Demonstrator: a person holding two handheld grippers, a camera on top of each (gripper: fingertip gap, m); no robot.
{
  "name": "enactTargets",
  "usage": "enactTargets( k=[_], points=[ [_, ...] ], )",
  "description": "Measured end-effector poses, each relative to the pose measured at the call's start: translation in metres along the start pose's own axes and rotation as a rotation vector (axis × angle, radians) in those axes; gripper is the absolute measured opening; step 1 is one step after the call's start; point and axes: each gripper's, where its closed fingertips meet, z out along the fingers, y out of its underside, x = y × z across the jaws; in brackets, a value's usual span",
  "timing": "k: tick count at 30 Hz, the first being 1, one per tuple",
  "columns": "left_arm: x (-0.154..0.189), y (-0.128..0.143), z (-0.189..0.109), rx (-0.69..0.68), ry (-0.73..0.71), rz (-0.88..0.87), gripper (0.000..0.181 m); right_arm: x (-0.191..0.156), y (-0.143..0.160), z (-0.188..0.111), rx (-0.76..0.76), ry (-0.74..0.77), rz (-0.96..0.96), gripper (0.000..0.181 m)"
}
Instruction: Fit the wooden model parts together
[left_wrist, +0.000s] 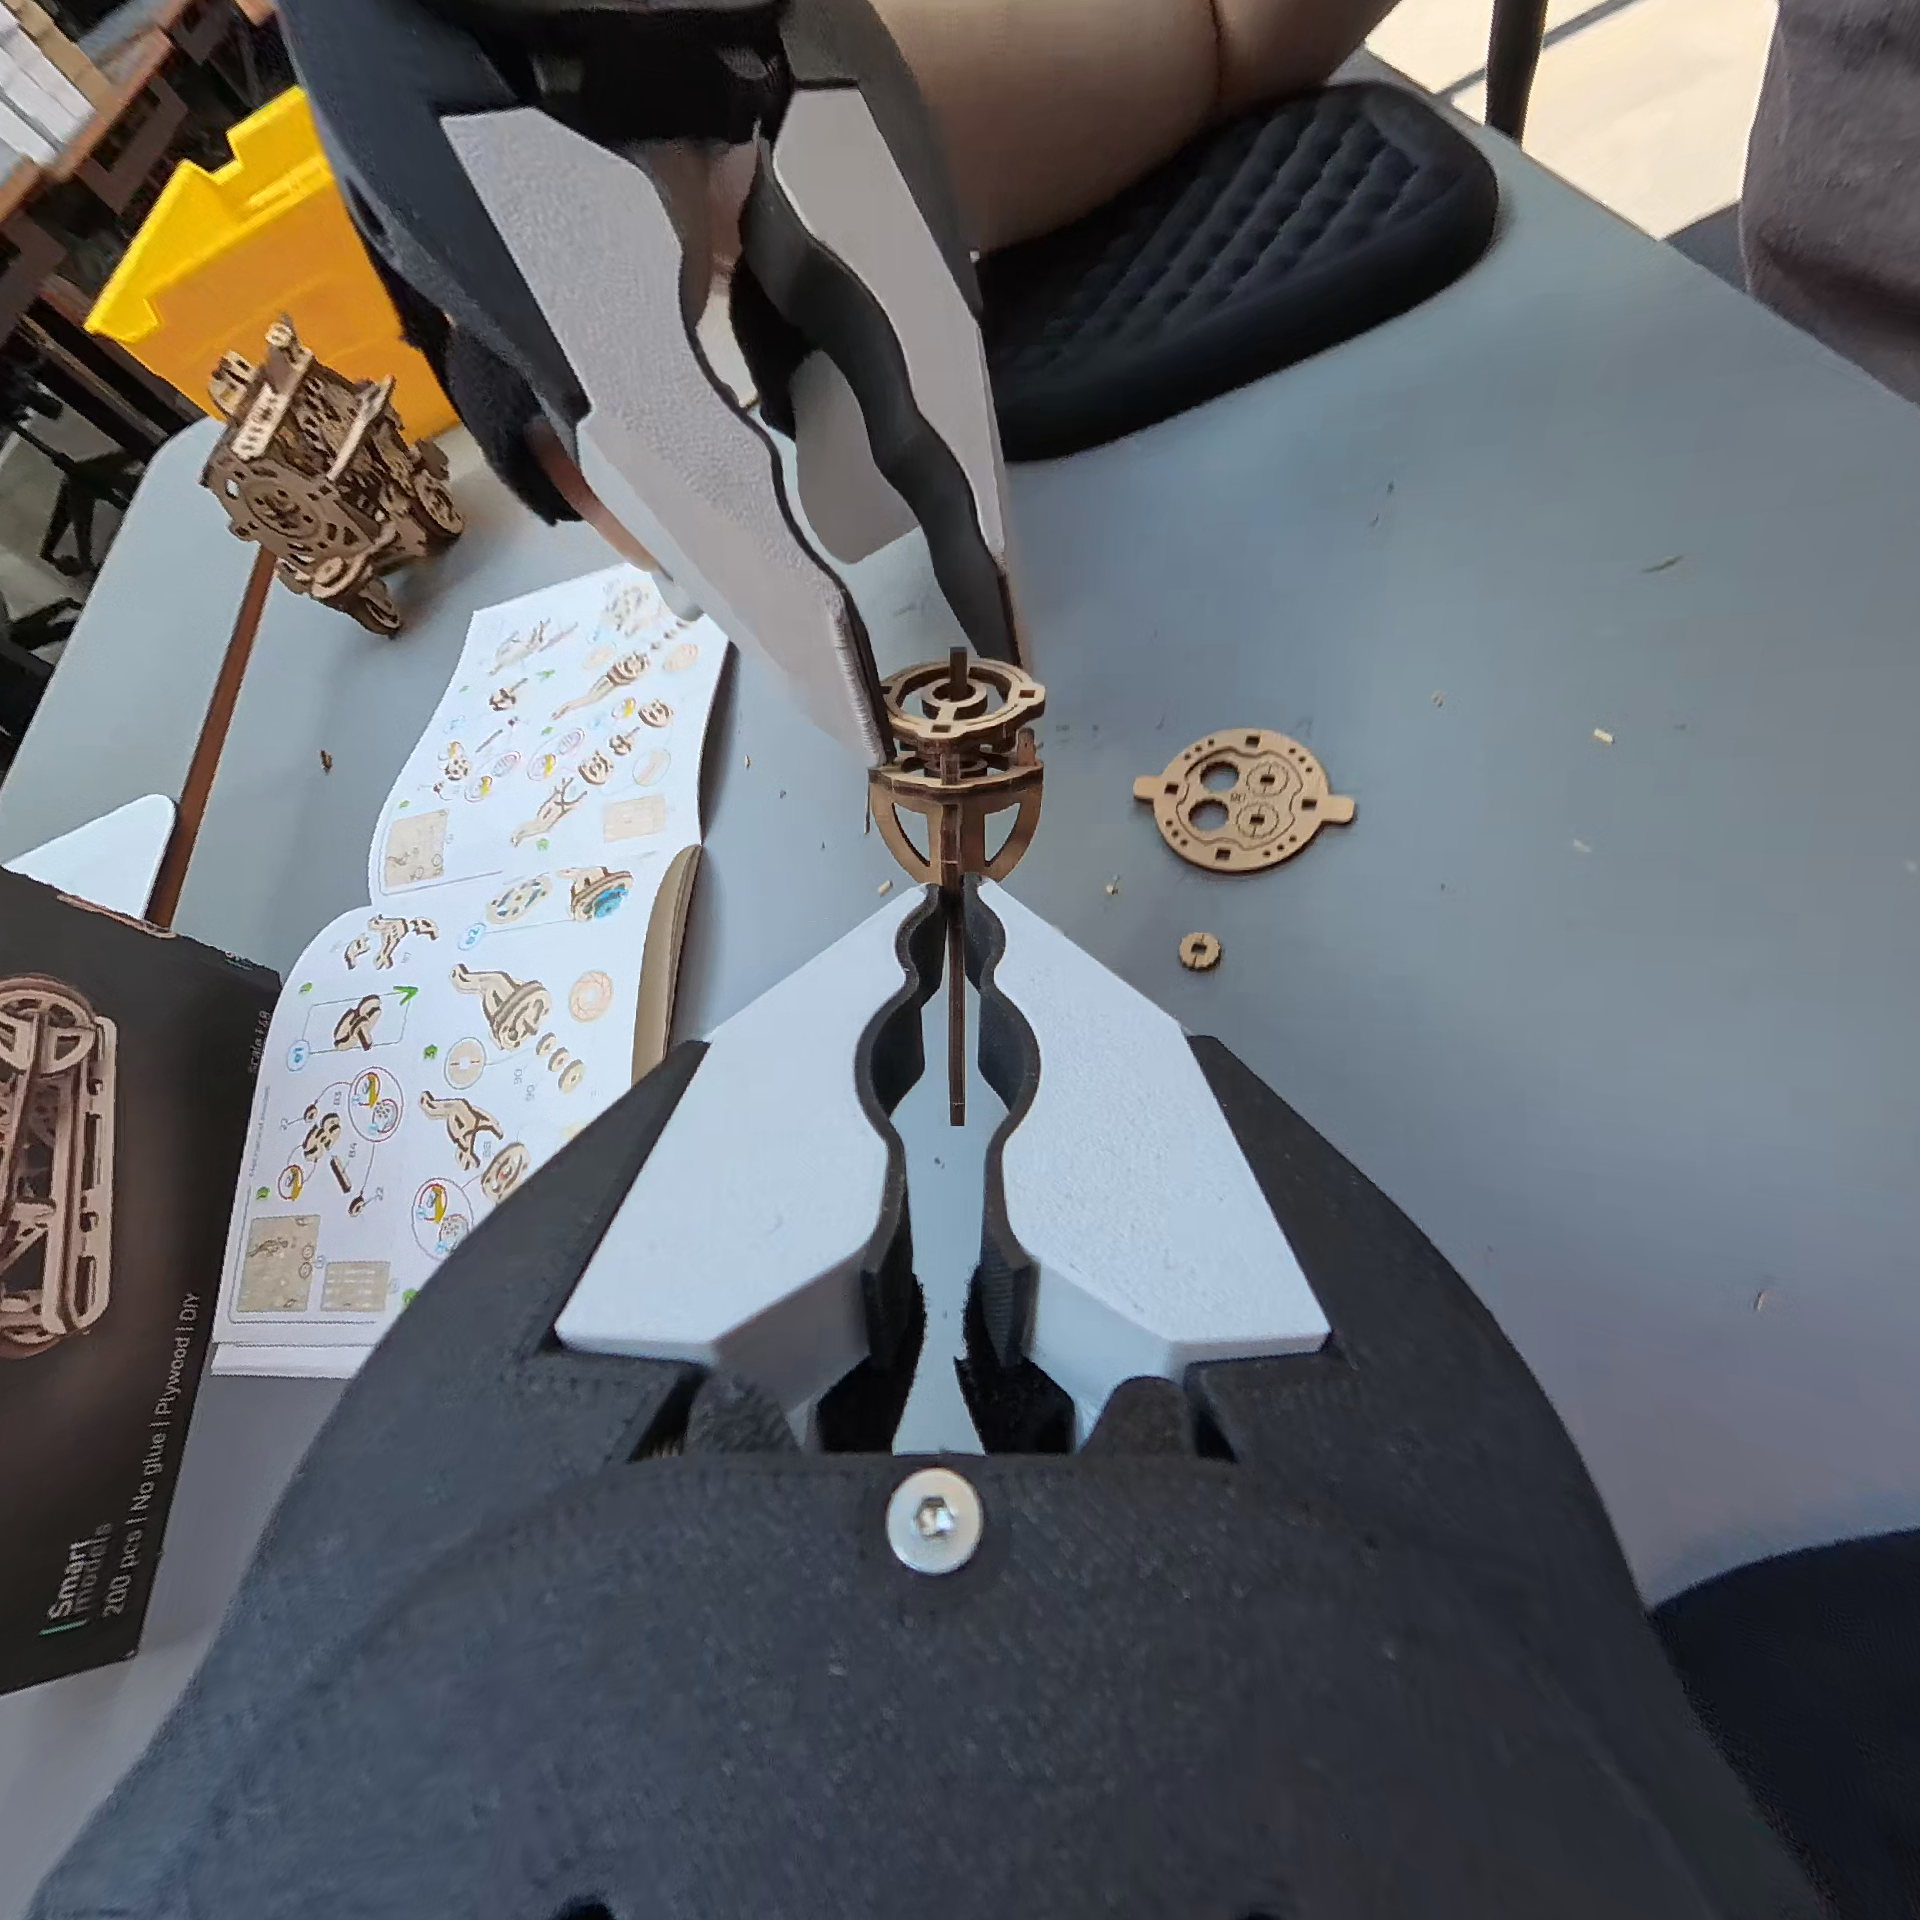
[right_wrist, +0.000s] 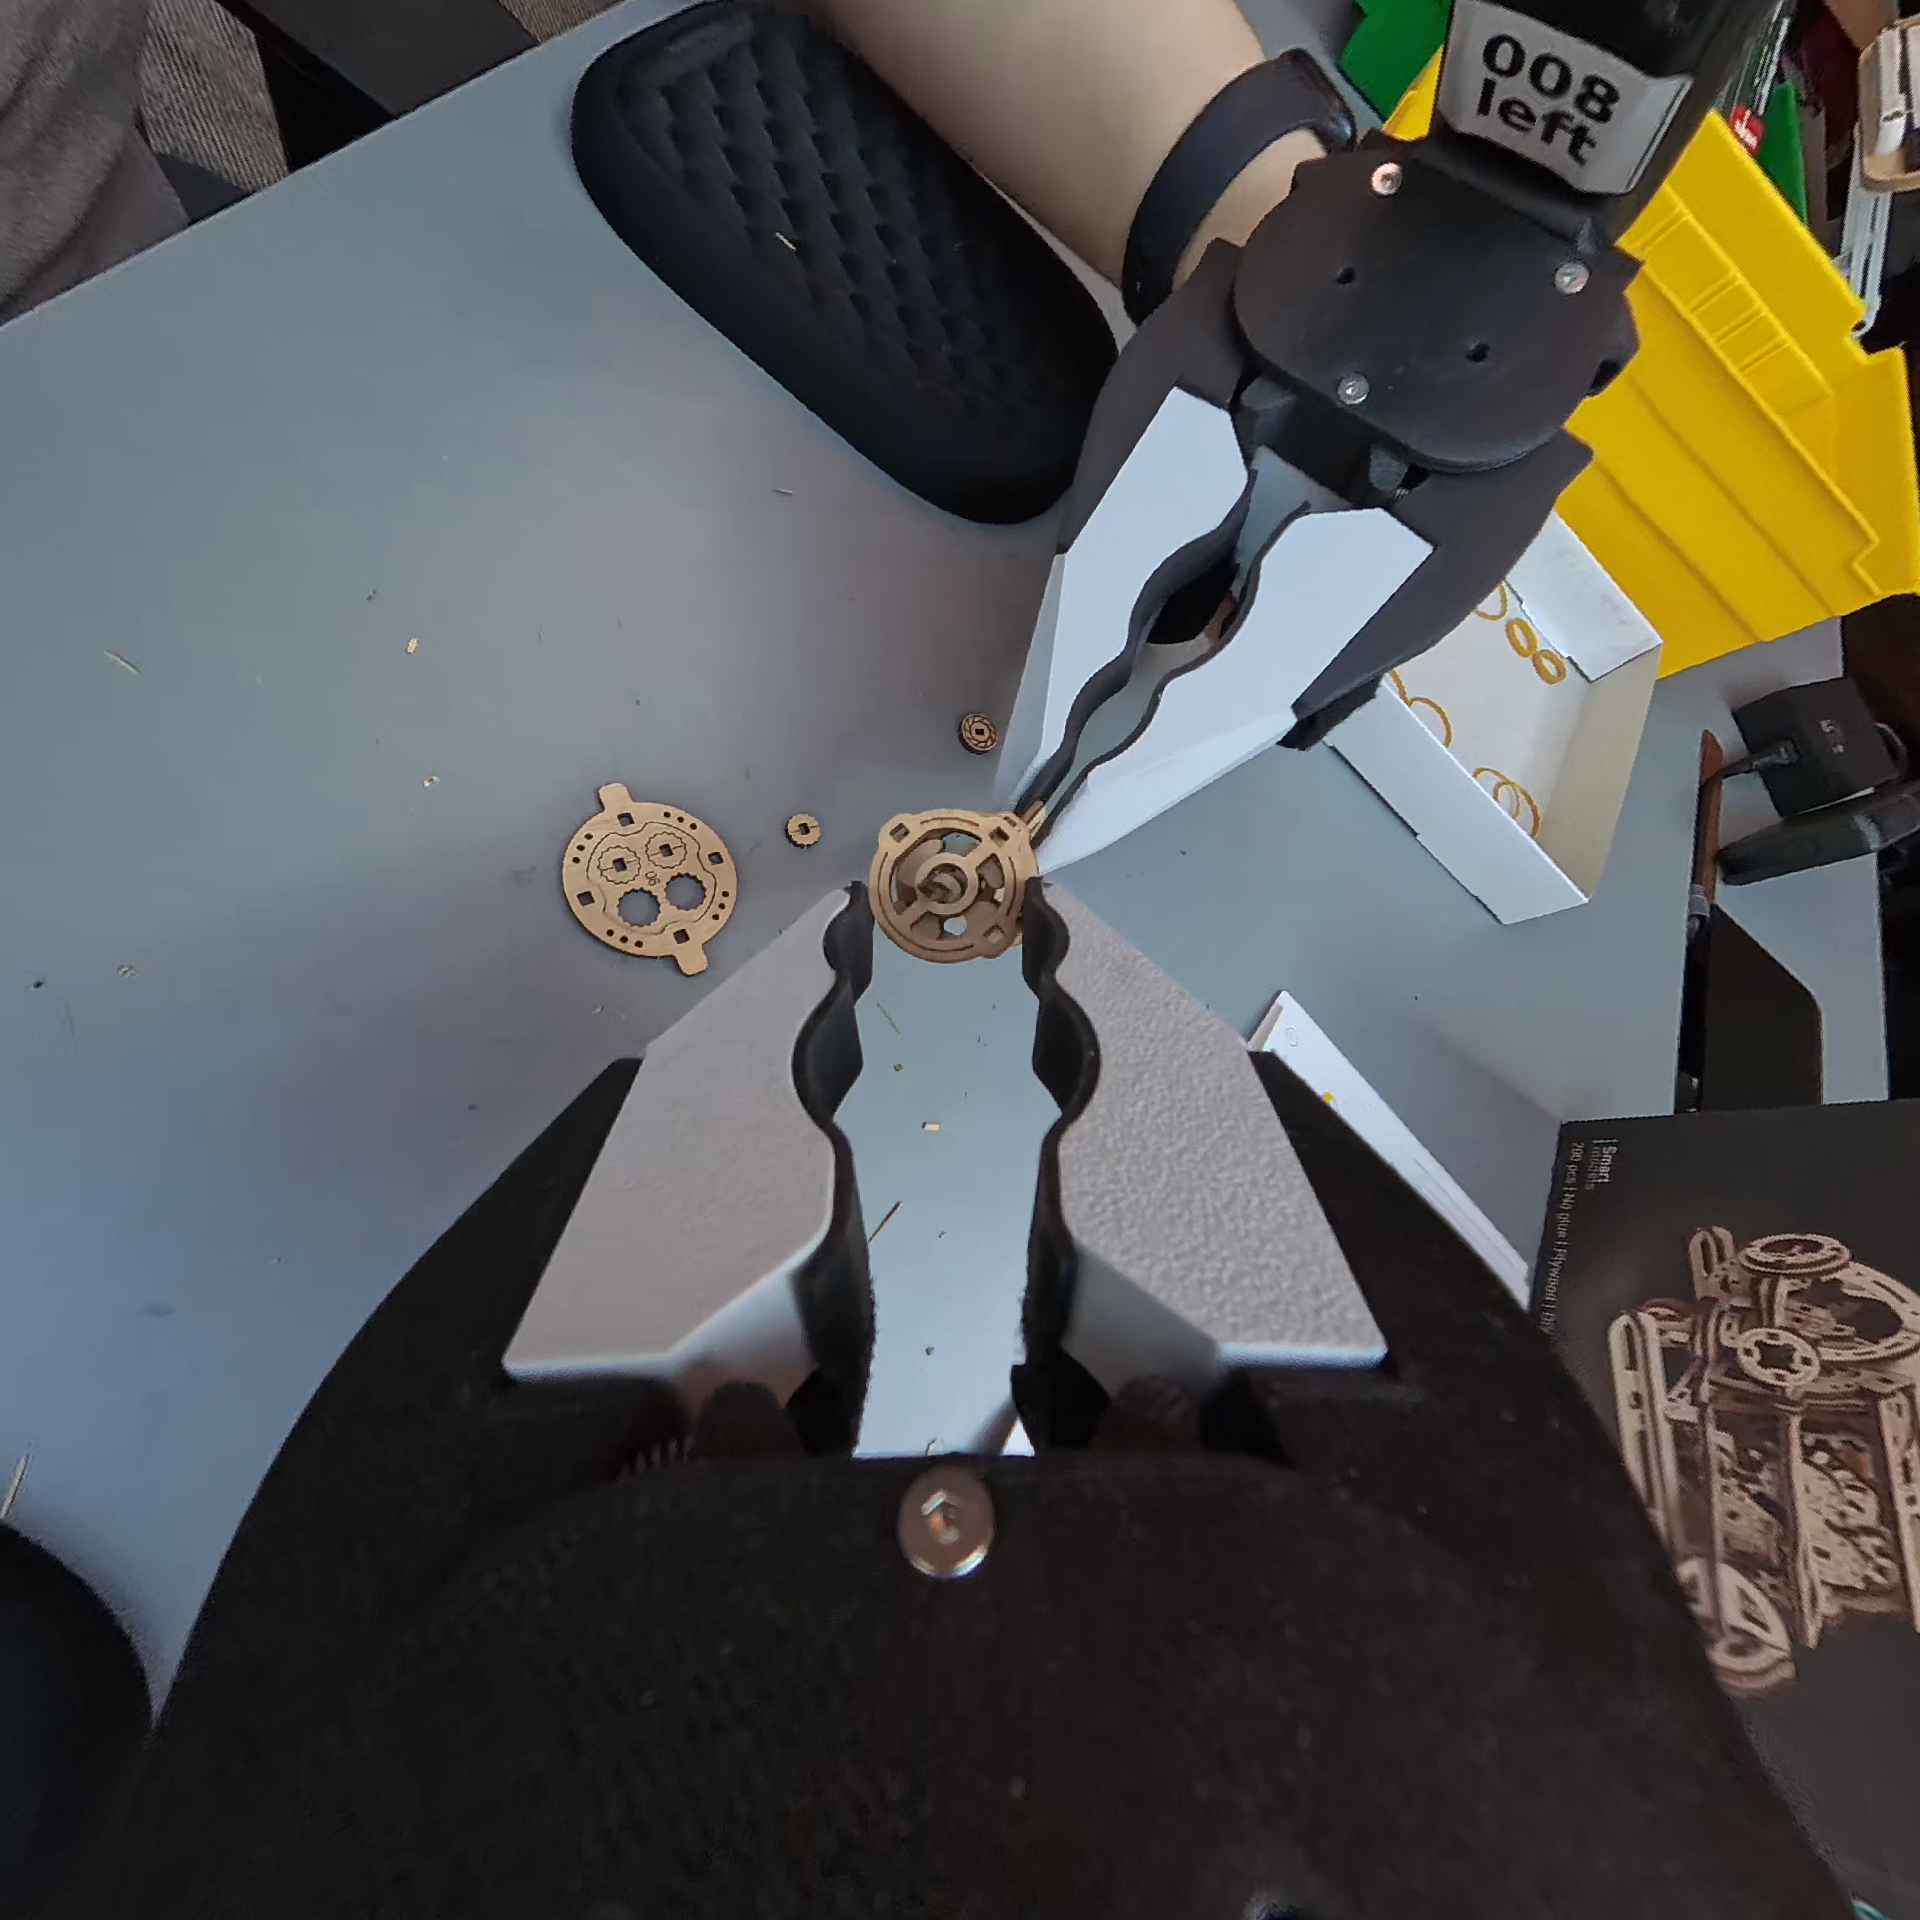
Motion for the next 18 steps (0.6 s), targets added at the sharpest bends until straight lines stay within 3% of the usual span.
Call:
enactTargets(
  k=[4, 9, 18],
  points=[
    [-0.002, 0.017, -0.003, -0.142, 0.059, 0.009, 0.000, -0.001, 0.007, 0.014, 0.055, -0.040, 0.084, 0.028],
    [0.001, 0.034, -0.002, -0.250, 0.130, -0.013, 0.000, -0.007, 0.026, 0.029, 0.012, -0.067, 0.108, 0.028],
    [-0.004, 0.057, -0.005, -0.394, 0.111, -0.027, 0.000, -0.008, 0.042, 0.043, -0.021, -0.097, 0.193, 0.028]
  ],
)
